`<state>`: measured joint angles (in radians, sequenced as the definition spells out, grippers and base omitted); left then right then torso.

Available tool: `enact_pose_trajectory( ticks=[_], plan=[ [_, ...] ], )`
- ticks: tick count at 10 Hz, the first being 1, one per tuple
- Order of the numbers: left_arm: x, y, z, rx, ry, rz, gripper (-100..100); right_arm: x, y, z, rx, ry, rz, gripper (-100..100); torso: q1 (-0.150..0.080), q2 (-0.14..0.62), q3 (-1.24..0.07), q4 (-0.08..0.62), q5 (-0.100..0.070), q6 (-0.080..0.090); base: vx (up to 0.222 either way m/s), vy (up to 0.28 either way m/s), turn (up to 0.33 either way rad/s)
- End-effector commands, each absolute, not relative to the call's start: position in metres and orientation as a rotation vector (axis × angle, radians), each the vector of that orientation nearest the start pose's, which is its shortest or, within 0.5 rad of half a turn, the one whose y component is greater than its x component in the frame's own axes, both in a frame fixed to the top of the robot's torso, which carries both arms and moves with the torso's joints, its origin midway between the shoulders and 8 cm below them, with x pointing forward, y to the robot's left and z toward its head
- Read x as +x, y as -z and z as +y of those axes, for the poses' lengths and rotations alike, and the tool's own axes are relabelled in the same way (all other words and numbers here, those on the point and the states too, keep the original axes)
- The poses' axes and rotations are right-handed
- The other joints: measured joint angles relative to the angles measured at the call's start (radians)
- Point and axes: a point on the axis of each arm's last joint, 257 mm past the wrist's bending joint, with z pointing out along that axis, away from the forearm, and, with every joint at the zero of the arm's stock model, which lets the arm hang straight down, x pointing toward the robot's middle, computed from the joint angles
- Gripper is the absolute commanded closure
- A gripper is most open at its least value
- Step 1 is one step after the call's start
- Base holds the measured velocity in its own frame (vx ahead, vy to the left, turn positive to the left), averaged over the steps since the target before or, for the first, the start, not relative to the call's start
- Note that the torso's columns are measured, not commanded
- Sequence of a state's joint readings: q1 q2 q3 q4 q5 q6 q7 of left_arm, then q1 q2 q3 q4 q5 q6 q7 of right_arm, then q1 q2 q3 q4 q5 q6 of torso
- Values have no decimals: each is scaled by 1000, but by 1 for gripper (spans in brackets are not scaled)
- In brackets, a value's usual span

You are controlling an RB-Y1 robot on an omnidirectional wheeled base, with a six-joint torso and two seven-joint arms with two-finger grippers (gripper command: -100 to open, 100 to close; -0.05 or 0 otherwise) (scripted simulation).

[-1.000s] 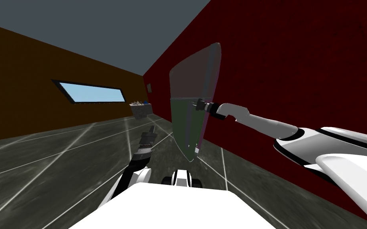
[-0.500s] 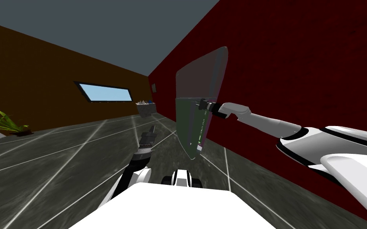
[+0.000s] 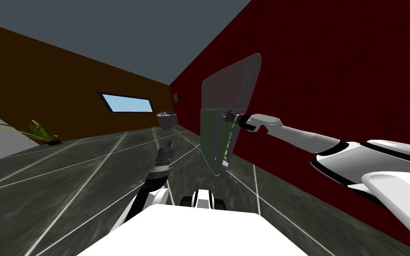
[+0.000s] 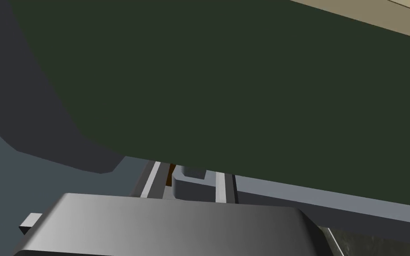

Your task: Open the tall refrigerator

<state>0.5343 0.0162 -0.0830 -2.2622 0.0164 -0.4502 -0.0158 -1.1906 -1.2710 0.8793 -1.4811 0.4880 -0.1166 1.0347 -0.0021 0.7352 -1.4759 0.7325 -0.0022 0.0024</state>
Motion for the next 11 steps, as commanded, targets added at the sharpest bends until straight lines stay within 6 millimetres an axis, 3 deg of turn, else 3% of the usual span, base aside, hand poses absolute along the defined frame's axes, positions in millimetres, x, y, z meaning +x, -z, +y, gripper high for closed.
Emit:
enact_pose_trajectory(
  ticks=[1,3,5,6,7,9,11],
  plan=[
    [356,6,257,-742,1347,692,0,624,-177,-178,-1326,733,680,100,-5,-1,-2,2,-1,0,-55,156,155],
    [356,6,257,-742,1347,692,0,619,-209,-183,-1291,783,632,100,10,-3,-4,3,5,-7,-58,158,16],
    [356,6,257,-742,1346,692,0,620,-207,-184,-1320,831,605,100,4,1,-2,11,7,-11,-26,4,-11],
    [356,6,257,-742,1346,692,0,625,-191,-180,-1315,752,645,100,7,1,-2,12,9,-11,-42,109,161],
    [356,6,257,-742,1347,692,0,623,-202,-182,-1305,775,628,100,19,1,-2,6,10,-15,-55,162,73],
    [356,6,257,-742,1347,692,0,620,-226,-188,-1287,839,582,100,16,0,-2,10,11,-18,-31,82,-26],
    [356,6,257,-742,1346,692,0,621,-225,-190,-1310,885,560,100,16,4,-1,17,15,-20,-5,-11,-3]
  ],
)
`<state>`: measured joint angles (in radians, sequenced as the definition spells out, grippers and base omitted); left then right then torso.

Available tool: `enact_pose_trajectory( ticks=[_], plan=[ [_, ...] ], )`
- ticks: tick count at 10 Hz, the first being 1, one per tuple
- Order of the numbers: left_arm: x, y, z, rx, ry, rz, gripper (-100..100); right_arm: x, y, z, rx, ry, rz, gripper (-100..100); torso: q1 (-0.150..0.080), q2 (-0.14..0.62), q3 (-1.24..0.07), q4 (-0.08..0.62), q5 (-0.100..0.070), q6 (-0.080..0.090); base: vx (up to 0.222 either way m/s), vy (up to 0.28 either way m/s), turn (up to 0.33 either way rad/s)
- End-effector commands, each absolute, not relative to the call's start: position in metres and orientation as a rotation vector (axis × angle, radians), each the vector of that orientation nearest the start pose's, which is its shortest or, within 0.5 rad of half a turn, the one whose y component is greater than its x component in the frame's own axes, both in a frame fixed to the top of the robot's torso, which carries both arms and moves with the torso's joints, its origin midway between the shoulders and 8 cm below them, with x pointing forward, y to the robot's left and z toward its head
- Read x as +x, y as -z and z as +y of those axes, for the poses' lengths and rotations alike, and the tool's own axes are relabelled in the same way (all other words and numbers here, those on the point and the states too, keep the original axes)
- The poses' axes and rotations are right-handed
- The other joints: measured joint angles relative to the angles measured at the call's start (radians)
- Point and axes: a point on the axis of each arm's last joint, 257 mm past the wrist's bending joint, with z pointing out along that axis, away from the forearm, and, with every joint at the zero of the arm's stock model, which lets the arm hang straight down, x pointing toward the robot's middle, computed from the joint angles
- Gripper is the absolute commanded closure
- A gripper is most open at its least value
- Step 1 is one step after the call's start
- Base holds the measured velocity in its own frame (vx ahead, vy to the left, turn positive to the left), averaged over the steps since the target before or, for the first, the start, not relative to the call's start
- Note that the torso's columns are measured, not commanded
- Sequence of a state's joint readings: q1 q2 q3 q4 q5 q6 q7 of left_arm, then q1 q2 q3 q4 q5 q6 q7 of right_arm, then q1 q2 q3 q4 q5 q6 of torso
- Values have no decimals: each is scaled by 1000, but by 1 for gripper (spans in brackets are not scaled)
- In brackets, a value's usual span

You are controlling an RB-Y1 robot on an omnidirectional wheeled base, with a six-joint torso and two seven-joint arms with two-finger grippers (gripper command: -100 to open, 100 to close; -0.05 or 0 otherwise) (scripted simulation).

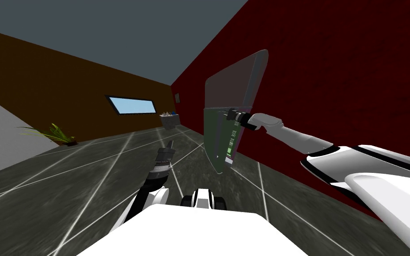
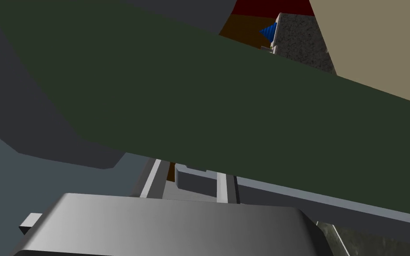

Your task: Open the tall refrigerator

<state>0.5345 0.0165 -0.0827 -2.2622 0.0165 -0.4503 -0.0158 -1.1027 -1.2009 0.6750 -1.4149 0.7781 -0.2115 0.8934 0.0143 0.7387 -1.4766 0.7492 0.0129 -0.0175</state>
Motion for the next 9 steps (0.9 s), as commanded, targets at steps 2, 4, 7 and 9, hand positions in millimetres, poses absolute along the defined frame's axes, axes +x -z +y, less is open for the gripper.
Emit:
enact_pose_trajectory(
  ticks=[2,4,7,9],
  plan=[
    [356,6,257,-742,1347,692,0,626,-217,-193,-1296,830,598,100,14,0,1,-6,1,-3,-61,146,121],
    [356,6,257,-742,1347,692,0,622,-240,-202,-1276,899,558,100,8,-3,-1,-2,3,-6,-26,83,-35],
    [356,6,257,-742,1346,692,0,624,-239,-203,-1297,941,541,100,11,1,0,4,7,-4,4,-13,15],
    [356,6,257,-742,1346,692,0,624,-239,-203,-1297,941,541,100,14,1,0,2,8,-4,6,-7,2]
  ],
)
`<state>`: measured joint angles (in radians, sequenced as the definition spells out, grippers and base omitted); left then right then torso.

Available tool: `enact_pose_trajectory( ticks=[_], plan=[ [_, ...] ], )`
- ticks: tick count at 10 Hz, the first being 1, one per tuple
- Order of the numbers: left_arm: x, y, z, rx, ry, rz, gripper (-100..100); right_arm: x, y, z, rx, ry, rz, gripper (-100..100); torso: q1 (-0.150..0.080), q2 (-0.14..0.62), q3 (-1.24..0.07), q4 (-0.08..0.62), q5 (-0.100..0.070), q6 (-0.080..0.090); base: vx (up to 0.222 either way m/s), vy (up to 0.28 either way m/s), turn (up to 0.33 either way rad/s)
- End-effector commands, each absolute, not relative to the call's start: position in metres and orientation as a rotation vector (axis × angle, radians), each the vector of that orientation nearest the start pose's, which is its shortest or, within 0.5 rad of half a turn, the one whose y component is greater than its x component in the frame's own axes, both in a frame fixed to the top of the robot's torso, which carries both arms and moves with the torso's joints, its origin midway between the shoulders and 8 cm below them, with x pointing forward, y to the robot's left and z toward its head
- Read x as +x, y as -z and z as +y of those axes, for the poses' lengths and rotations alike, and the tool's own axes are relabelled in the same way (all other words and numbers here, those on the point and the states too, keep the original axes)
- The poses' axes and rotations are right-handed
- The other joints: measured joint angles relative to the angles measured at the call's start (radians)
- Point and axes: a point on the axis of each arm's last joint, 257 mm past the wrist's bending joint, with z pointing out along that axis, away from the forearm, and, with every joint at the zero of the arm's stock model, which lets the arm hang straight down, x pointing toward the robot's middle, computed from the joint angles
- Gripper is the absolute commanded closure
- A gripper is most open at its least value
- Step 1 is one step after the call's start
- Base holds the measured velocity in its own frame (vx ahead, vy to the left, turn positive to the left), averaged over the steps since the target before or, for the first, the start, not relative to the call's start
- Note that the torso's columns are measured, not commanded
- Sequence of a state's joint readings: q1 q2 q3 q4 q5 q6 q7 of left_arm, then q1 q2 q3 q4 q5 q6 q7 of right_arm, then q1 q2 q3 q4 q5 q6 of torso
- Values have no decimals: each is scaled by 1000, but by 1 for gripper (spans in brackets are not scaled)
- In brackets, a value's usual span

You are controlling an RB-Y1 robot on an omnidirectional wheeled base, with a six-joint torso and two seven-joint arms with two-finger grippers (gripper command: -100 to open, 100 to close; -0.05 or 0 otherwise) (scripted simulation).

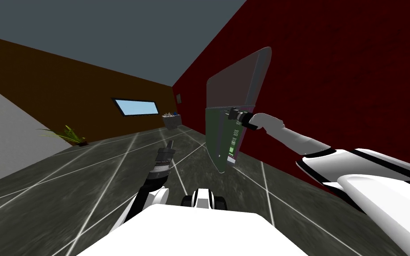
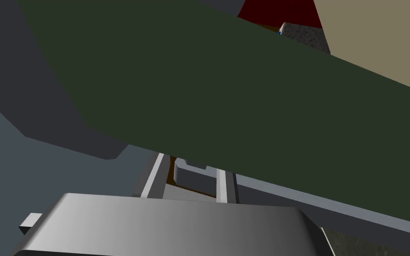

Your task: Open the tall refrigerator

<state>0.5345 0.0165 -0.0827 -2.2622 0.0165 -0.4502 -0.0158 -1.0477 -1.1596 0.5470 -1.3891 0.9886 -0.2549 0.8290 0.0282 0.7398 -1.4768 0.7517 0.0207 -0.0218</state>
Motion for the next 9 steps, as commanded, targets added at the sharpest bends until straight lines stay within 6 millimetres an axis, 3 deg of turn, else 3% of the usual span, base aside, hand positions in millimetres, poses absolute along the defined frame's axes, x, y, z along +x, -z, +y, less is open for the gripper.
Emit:
enact_pose_trajectory(
  ticks=[1,2,3,4,6,8,9],
  plan=[
    [356,6,257,-742,1346,692,0,624,-239,-203,-1297,941,541,100,0,0,0,0,0,1,-10,3,4],
    [356,6,257,-742,1346,692,0,640,-208,-231,-1314,944,629,100,1,-2,-2,0,1,-2,-7,156,-83],
    [356,6,257,-742,1347,692,0,645,-205,-249,-1307,961,664,100,4,-3,-2,-6,-3,6,-36,324,-113],
    [356,6,257,-742,1347,692,0,645,-205,-249,-1307,961,664,100,2,-4,-2,-9,-6,10,-72,296,-27],
    [356,6,257,-742,1347,692,0,654,-200,-285,-1290,995,735,100,-19,-6,-3,-9,-13,15,-10,317,-29],
    [356,6,257,-742,1347,692,0,661,-194,-322,-1270,1029,805,100,-22,-8,-6,-11,-16,17,-46,391,-77],
    [356,6,257,-742,1347,692,0,661,-194,-322,-1270,1029,805,100,-25,-7,-5,-12,-17,17,-7,261,-22]
  ],
)
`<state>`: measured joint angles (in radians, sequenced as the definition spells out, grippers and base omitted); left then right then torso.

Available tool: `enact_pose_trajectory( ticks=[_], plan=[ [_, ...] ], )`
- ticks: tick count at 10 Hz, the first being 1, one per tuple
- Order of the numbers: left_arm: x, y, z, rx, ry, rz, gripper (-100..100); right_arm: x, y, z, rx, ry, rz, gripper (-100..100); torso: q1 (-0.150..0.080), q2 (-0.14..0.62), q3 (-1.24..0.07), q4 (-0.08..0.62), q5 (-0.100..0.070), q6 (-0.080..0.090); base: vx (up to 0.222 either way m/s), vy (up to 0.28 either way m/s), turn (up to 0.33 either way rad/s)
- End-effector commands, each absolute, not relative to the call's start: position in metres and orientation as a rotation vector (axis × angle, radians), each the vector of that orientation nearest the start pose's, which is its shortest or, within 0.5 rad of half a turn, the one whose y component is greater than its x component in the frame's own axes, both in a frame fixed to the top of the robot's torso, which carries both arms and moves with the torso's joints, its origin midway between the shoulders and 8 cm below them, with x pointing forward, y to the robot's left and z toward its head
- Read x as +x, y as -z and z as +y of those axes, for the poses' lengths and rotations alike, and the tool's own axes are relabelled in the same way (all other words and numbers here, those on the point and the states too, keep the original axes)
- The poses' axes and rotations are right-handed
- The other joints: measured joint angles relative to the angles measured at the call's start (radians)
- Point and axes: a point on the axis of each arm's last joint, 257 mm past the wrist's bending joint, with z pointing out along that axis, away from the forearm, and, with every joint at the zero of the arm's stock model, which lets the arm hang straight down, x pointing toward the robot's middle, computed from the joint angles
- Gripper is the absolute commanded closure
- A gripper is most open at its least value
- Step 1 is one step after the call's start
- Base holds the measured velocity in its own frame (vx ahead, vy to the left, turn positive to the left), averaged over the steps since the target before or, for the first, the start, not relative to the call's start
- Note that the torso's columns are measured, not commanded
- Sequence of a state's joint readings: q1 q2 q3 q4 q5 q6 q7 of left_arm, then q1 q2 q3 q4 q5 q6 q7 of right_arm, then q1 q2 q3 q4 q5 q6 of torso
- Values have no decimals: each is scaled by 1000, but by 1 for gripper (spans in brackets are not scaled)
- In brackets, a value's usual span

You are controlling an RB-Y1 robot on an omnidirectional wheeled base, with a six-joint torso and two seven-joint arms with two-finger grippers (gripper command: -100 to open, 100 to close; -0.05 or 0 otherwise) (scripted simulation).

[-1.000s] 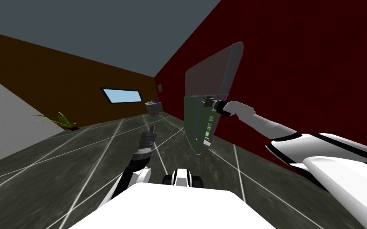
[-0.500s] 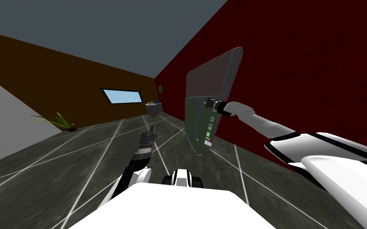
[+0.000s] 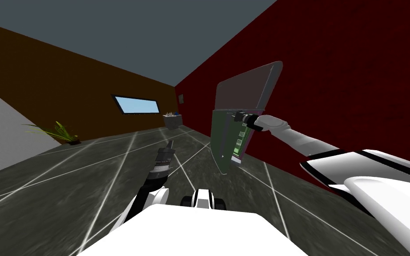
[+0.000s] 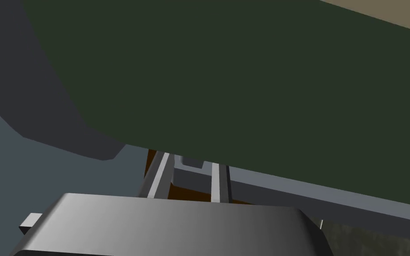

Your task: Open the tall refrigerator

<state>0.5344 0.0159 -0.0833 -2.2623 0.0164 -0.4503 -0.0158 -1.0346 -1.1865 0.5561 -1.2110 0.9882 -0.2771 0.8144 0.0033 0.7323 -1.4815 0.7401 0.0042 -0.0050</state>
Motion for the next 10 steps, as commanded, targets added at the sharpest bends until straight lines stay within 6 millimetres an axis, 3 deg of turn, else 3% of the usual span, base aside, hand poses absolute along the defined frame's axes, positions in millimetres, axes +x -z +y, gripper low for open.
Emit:
enact_pose_trajectory(
  ticks=[1,4,5,6,7,8,10],
  plan=[
    [356,6,257,-742,1347,692,0,663,-192,-340,-1259,1046,840,100,-5,0,1,1,-1,0,18,231,-18],
    [356,6,257,-742,1347,692,0,666,-184,-397,-1222,1099,942,100,6,-1,0,-3,0,0,4,379,-71],
    [356,6,257,-742,1347,692,0,666,-184,-390,-1227,1087,925,100,1,1,2,-4,-2,2,-9,160,-45],
    [356,6,257,-742,1347,692,0,667,-178,-423,-1209,1134,982,100,-11,2,3,-2,-5,1,-19,193,180],
    [356,6,257,-742,1347,692,0,667,-178,-423,-1209,1134,982,100,-8,0,0,-3,-5,1,2,215,84],
    [356,6,257,-742,1347,692,0,667,-177,-450,-1191,1176,1023,100,-5,-3,-1,-5,-4,3,3,261,141],
    [356,6,257,-742,1347,692,0,667,-176,-454,-1187,1180,1032,100,-1,-4,-2,-6,-2,1,2,176,27]
  ],
)
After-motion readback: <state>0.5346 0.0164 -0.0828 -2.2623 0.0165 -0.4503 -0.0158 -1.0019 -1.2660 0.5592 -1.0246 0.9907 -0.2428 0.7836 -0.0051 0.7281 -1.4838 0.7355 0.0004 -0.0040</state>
